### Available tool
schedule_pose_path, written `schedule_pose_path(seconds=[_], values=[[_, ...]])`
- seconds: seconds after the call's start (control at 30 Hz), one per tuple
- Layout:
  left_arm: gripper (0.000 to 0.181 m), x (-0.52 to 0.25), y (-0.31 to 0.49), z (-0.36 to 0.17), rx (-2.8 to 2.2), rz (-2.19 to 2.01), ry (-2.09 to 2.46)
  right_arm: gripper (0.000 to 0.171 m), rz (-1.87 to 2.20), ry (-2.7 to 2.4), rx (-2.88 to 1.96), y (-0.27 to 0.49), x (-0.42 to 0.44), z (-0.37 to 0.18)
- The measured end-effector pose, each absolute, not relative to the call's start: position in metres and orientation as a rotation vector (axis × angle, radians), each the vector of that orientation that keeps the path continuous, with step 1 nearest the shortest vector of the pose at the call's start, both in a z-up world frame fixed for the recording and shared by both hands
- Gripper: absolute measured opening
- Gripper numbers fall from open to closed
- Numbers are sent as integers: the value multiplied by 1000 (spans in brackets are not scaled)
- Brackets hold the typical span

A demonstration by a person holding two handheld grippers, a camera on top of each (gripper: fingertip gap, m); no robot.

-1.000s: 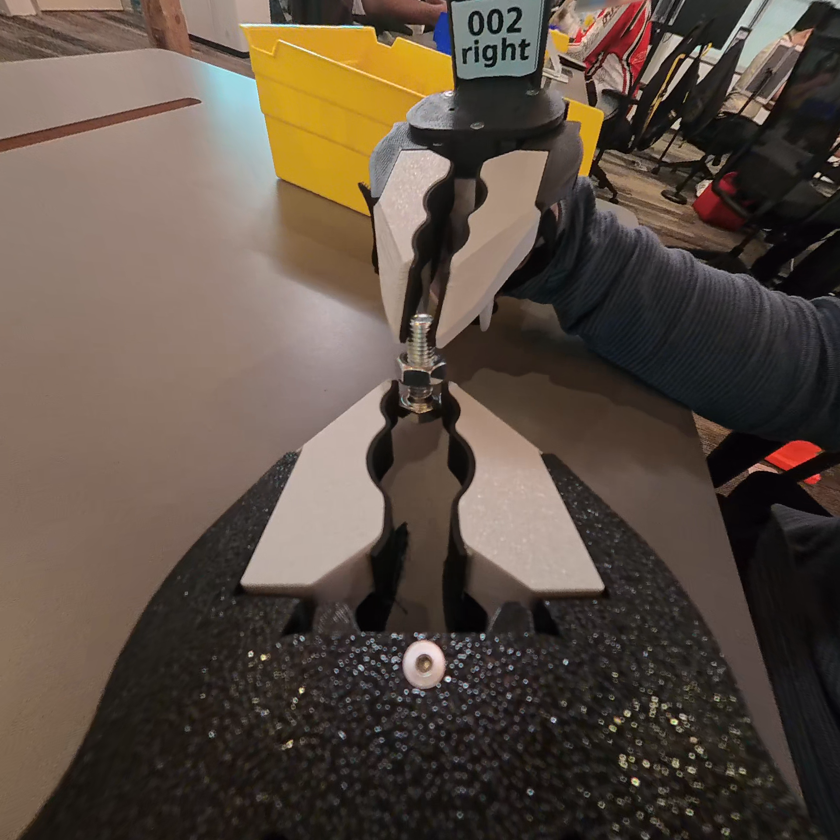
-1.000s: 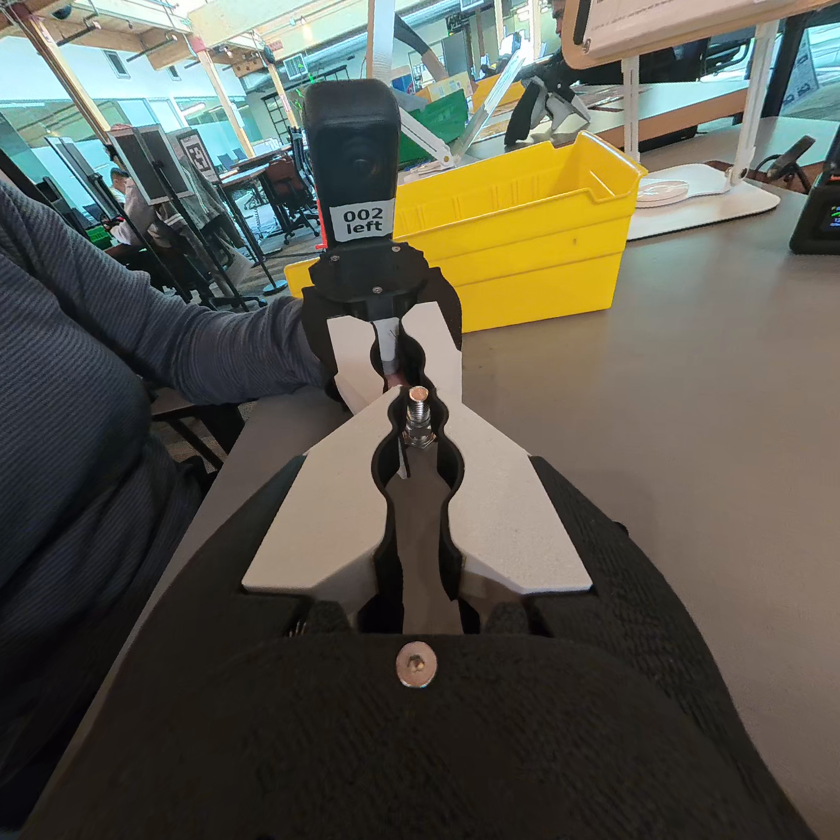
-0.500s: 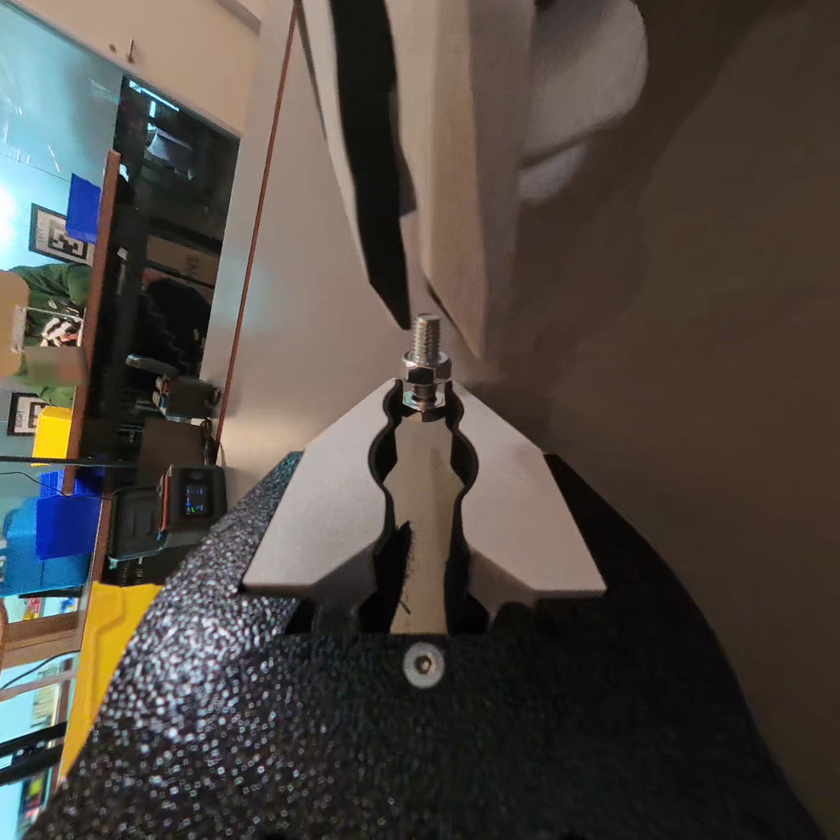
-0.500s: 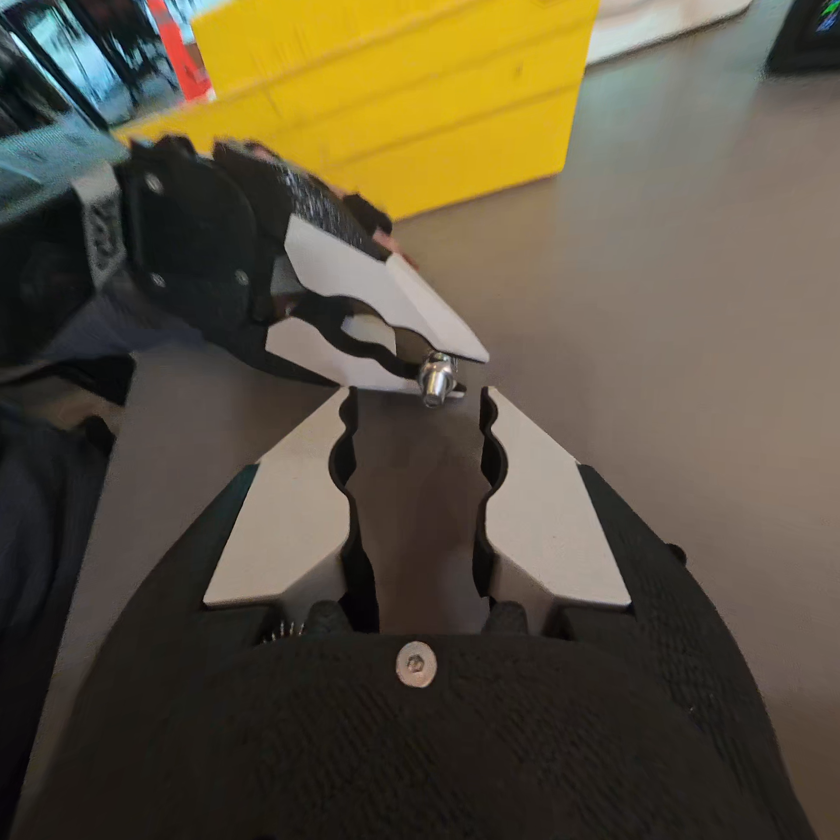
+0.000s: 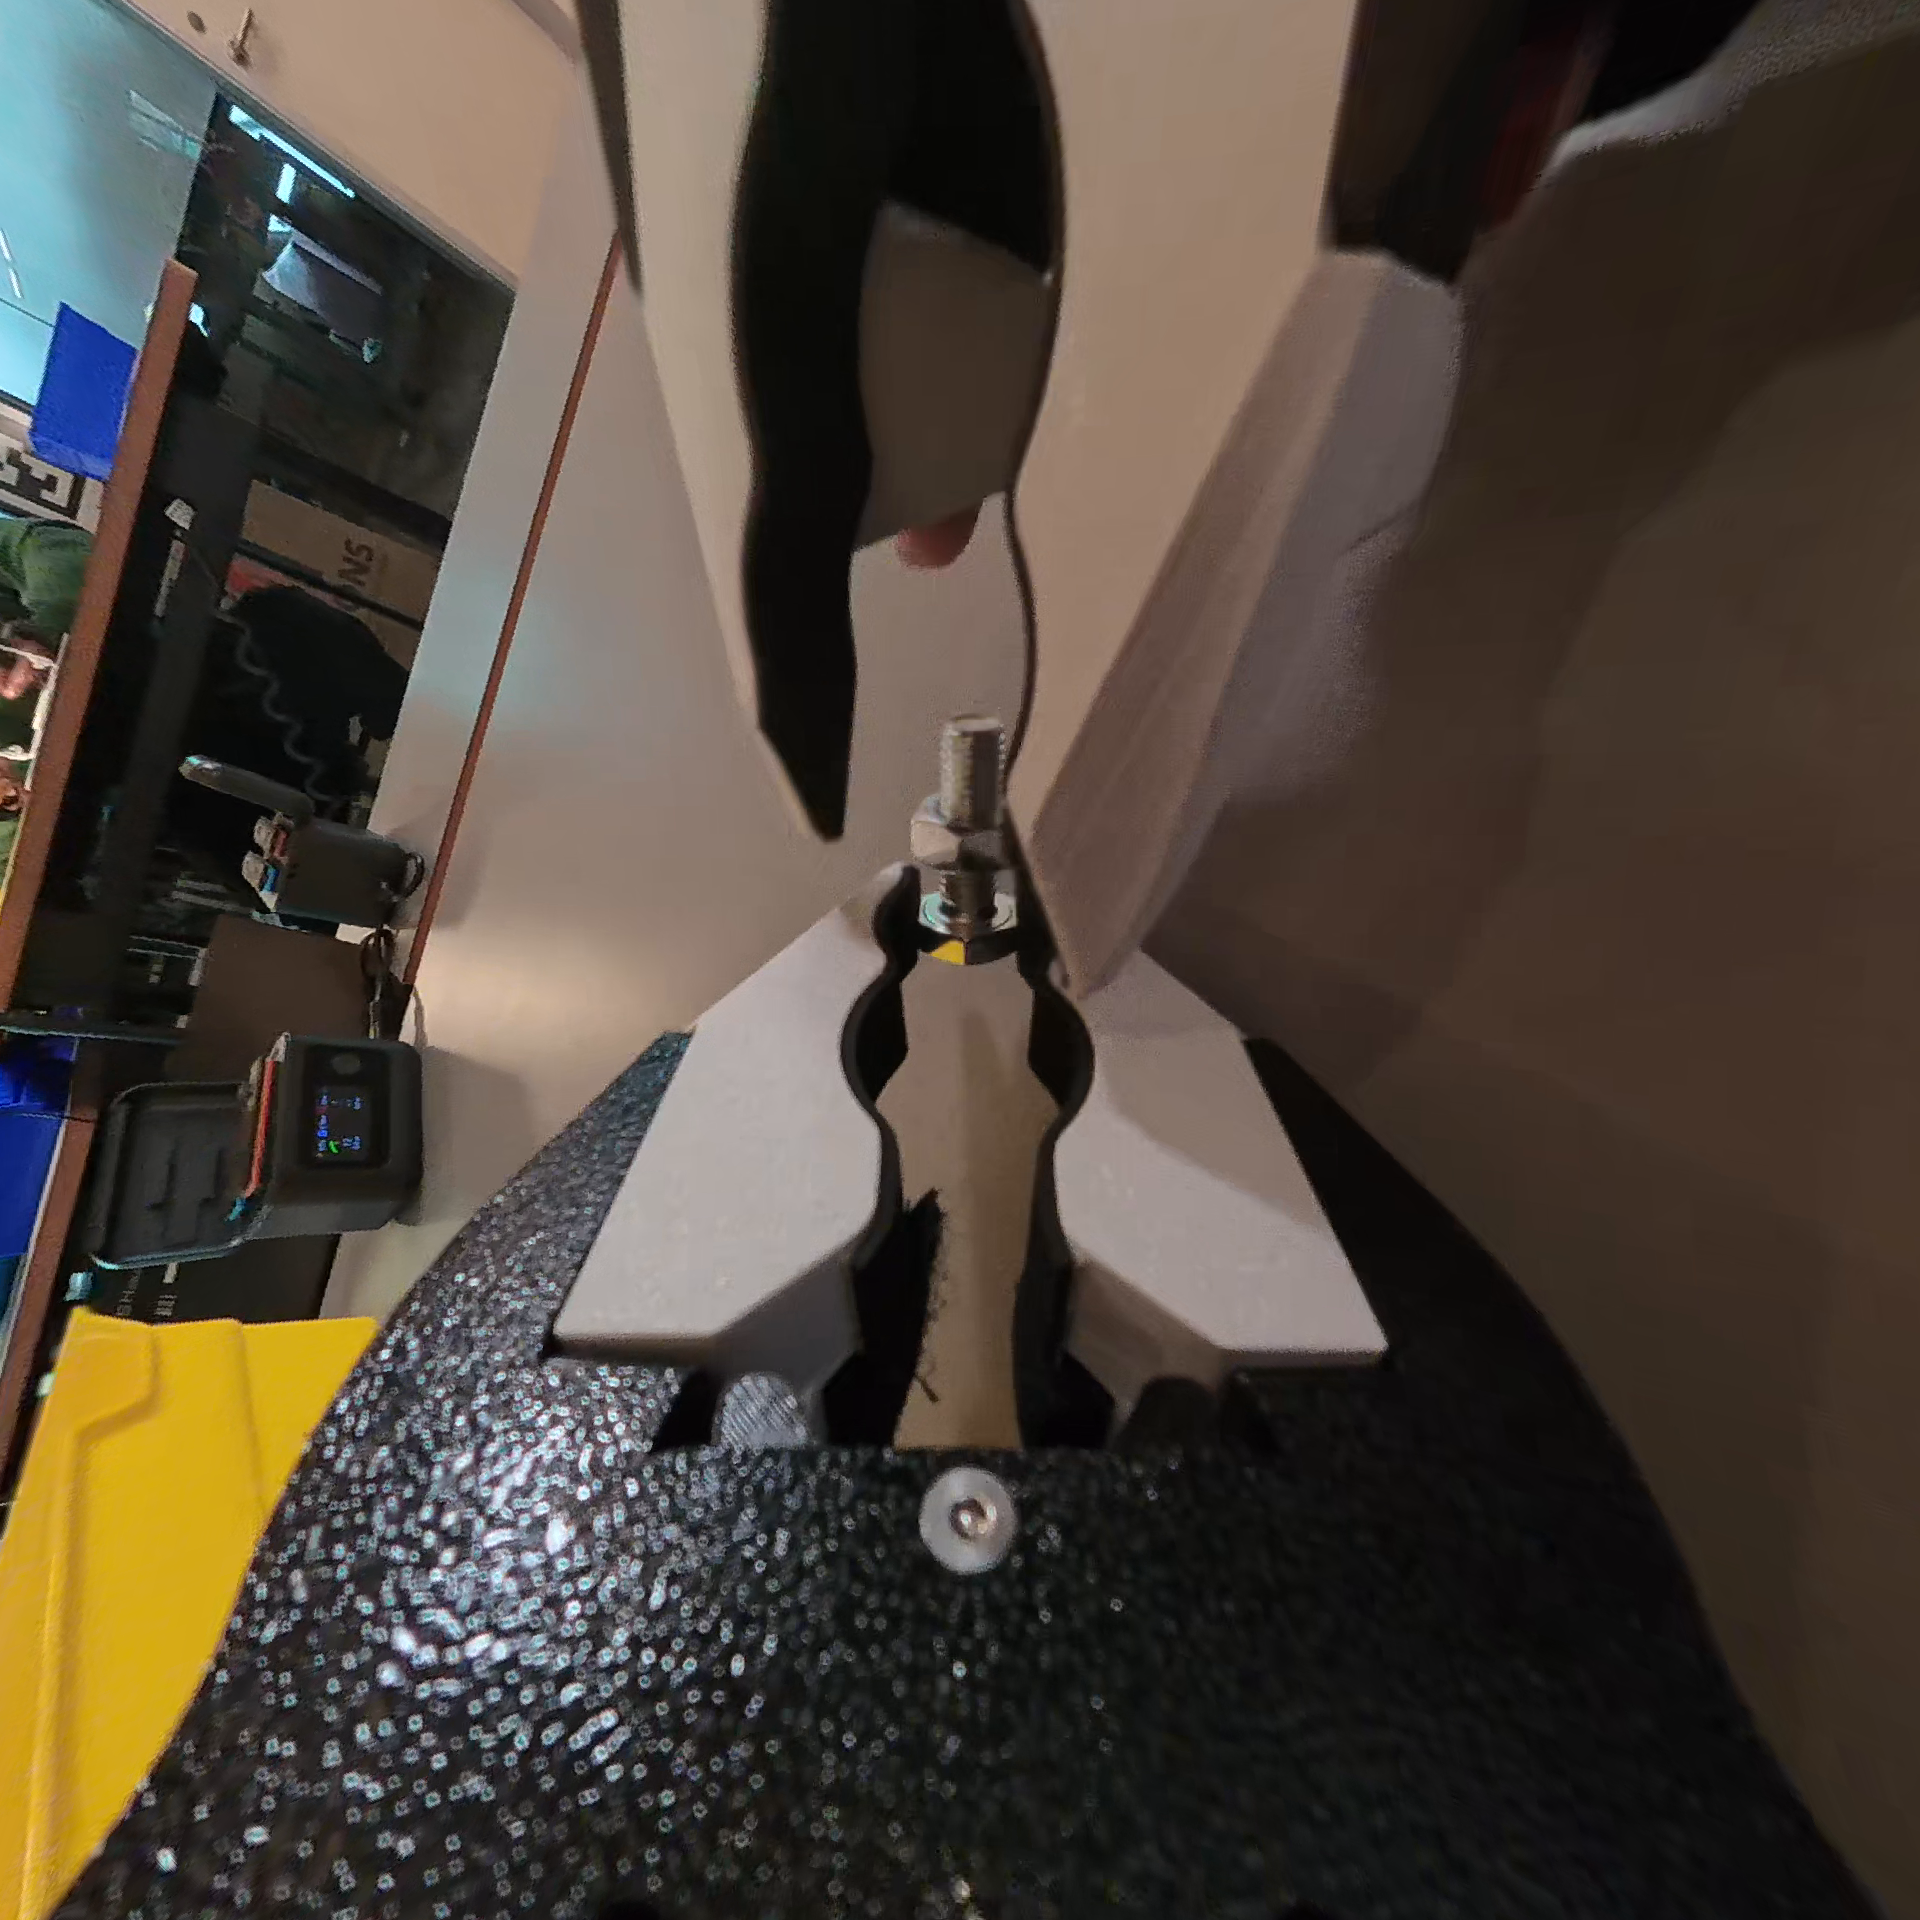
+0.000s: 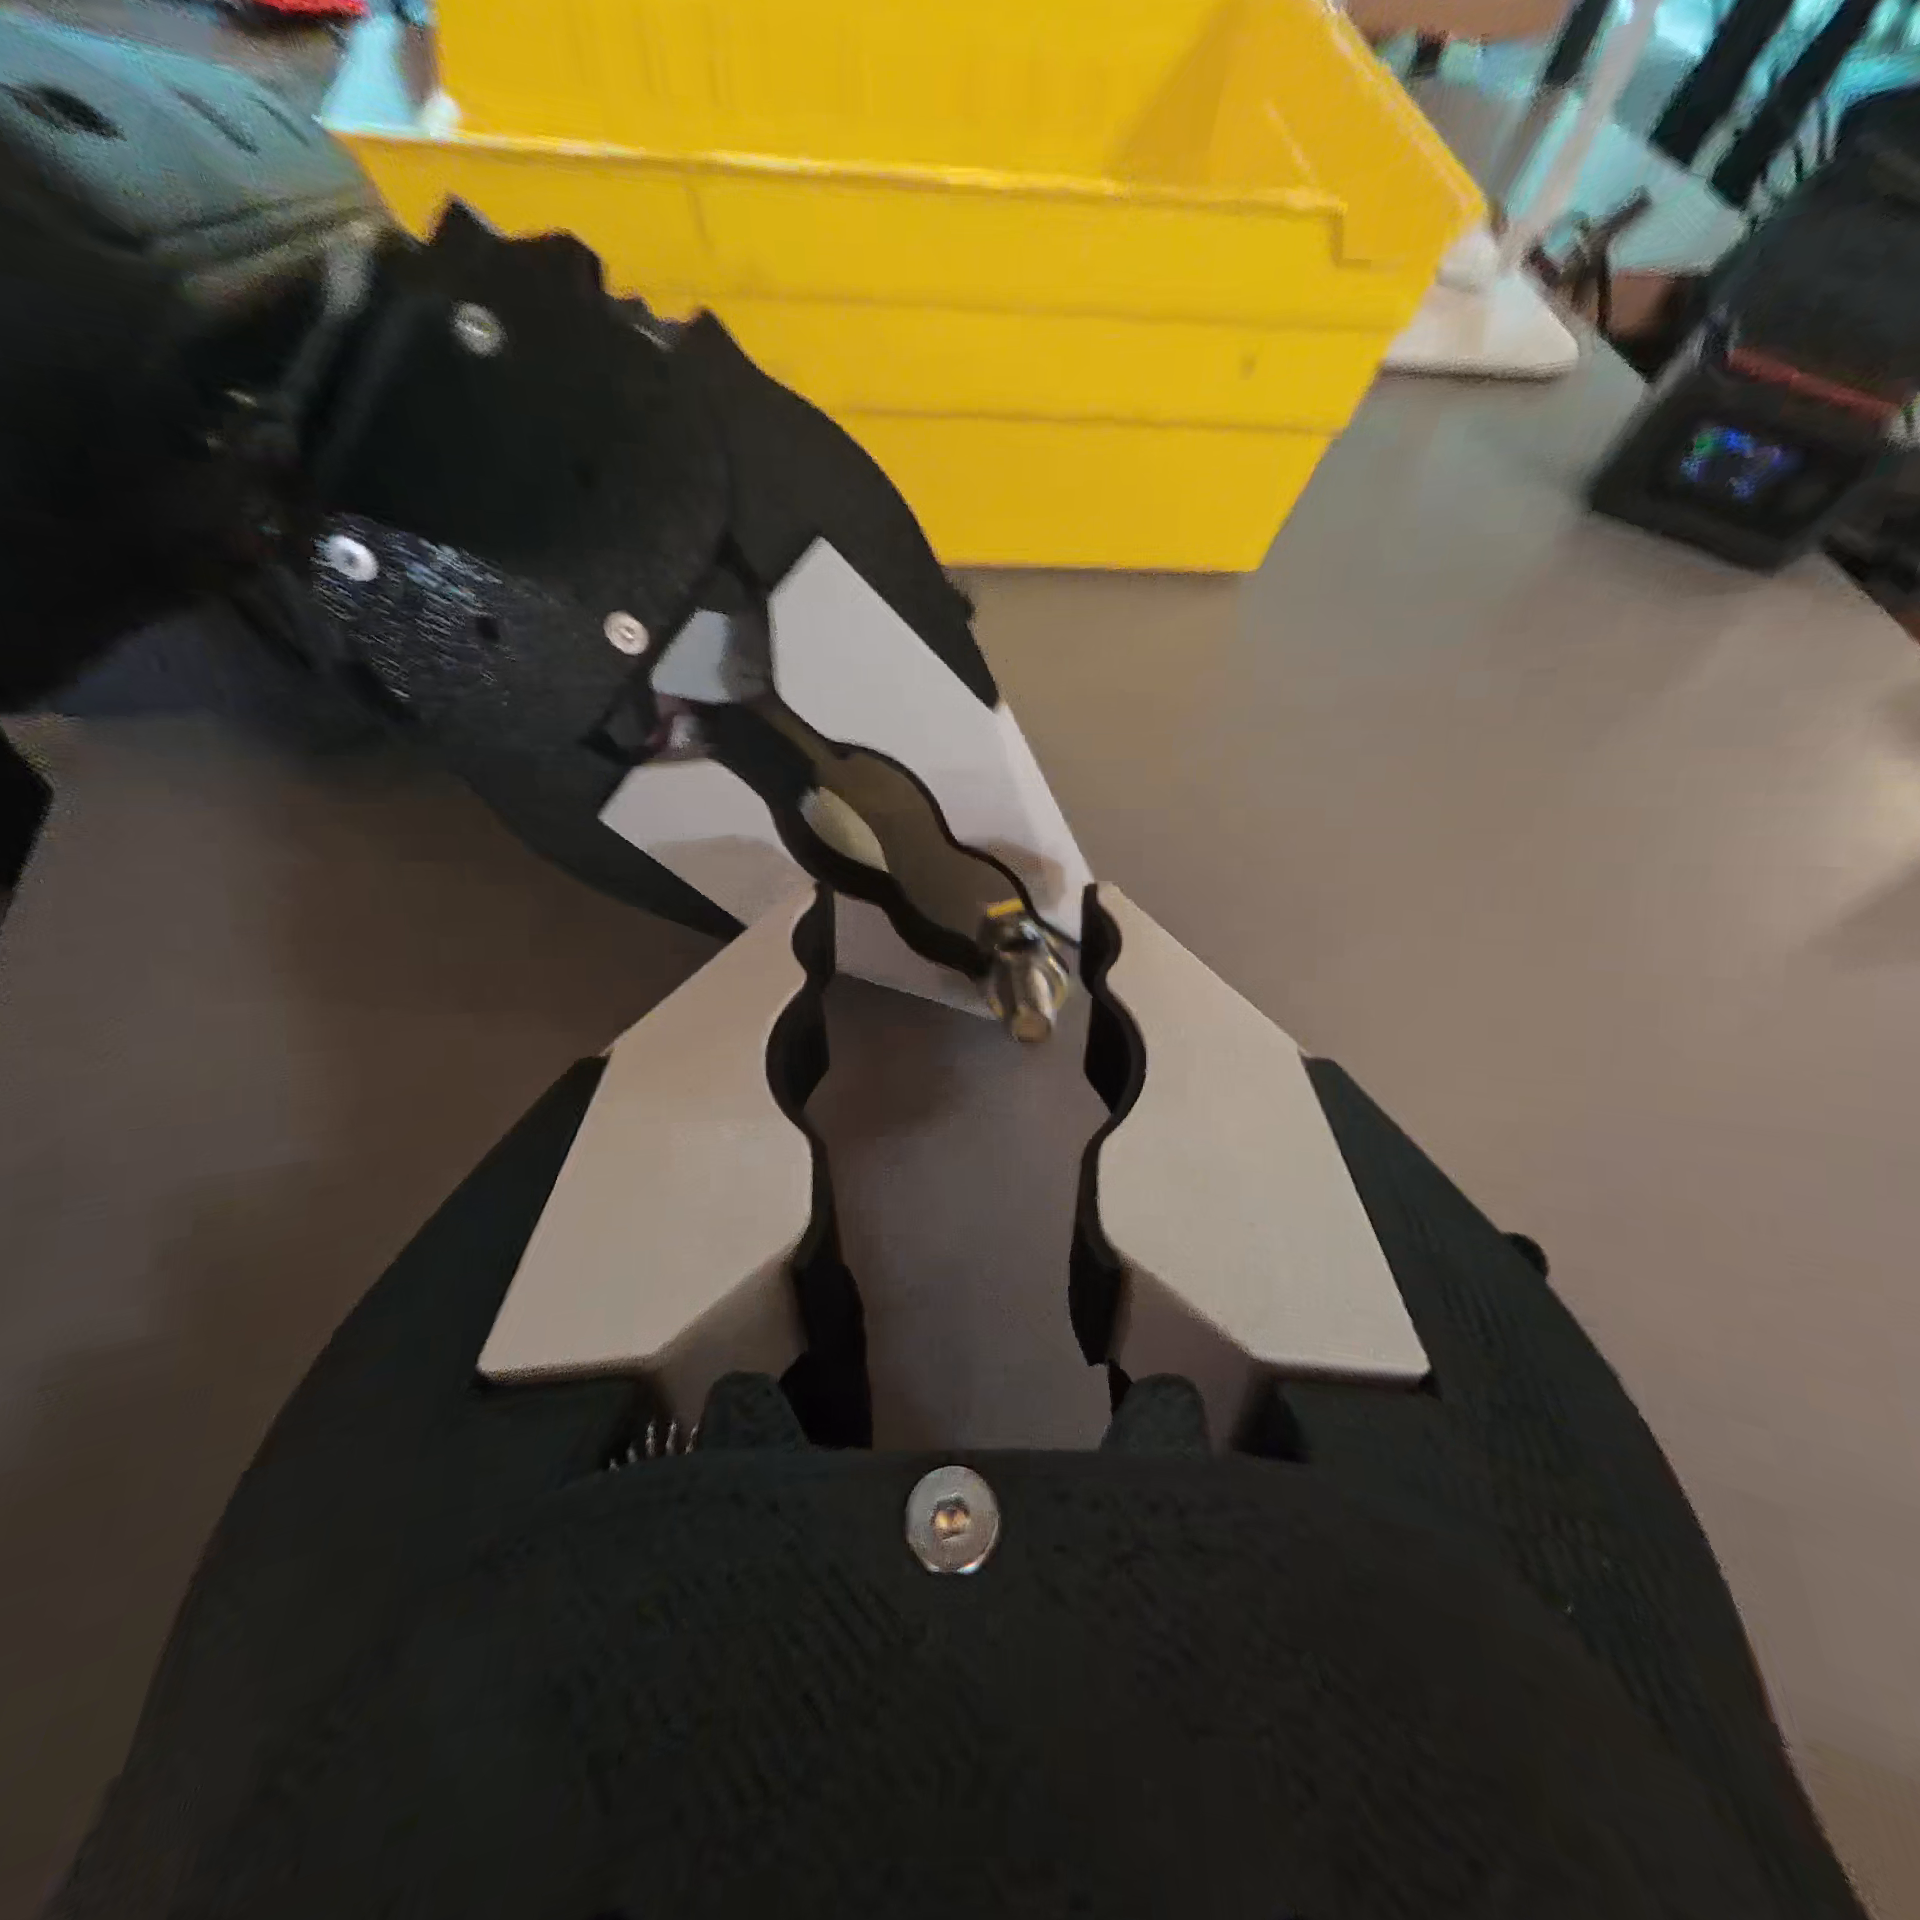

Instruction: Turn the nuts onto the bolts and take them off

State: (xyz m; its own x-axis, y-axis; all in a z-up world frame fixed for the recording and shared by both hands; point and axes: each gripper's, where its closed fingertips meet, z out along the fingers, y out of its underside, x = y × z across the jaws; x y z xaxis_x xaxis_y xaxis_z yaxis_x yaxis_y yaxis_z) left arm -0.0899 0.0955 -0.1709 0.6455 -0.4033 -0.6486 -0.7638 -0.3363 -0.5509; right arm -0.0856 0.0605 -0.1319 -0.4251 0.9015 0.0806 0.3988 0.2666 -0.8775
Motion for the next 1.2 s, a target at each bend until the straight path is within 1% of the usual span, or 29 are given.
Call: schedule_pose_path(seconds=[0.07, 0.2, 0.33, 0.37, 0.4, 0.53, 0.63, 0.67, 0.7, 0.8, 0.87, 1.03, 1.17, 1.2], values=[[17, -90, 95, -171, -1971, 490, 907, 51, 1021, -1989, -1286, 71, -80, -145], [17, -90, 95, -171, -1971, 494, 907, 52, 974, -2088, -1372, 70, -71, -165], [17, -89, 95, -171, -1977, 481, 901, 54, 962, -2056, -1155, 59, -81, -148], [17, -89, 95, -171, -1977, 484, 901, 48, 981, -2050, -1101, 54, -81, -143], [17, -89, 95, -171, -1978, 484, 900, 47, 992, -2031, -1098, 55, -81, -140], [17, -89, 95, -172, -1979, 483, 899, 50, 944, -2014, -1317, 77, -76, -151], [17, -89, 95, -172, -1980, 486, 898, 49, 961, -2044, -1356, 76, -73, -157], [17, -89, 95, -172, -1982, 482, 896, 49, 989, -2048, -1323, 70, -75, -154], [17, -89, 95, -172, -1983, 479, 894, 53, 1014, -2043, -1265, 63, -78, -149], [17, -89, 95, -172, -1982, 484, 895, 48, 1147, -2031, -1050, 36, -79, -126], [17, -88, 95, -172, -1981, 483, 899, 48, 1179, -1984, -1075, 41, -80, -118], [17, -88, 95, -171, -1974, 500, 907, 49, 944, -2053, -1293, 76, -72, -157], [17, -87, 95, -171, -1973, 500, 906, 52, 971, -2053, -1171, 60, -80, -148], [17, -88, 95, -171, -1974, 500, 905, 48, 987, -2049, -1107, 55, -81, -143]])
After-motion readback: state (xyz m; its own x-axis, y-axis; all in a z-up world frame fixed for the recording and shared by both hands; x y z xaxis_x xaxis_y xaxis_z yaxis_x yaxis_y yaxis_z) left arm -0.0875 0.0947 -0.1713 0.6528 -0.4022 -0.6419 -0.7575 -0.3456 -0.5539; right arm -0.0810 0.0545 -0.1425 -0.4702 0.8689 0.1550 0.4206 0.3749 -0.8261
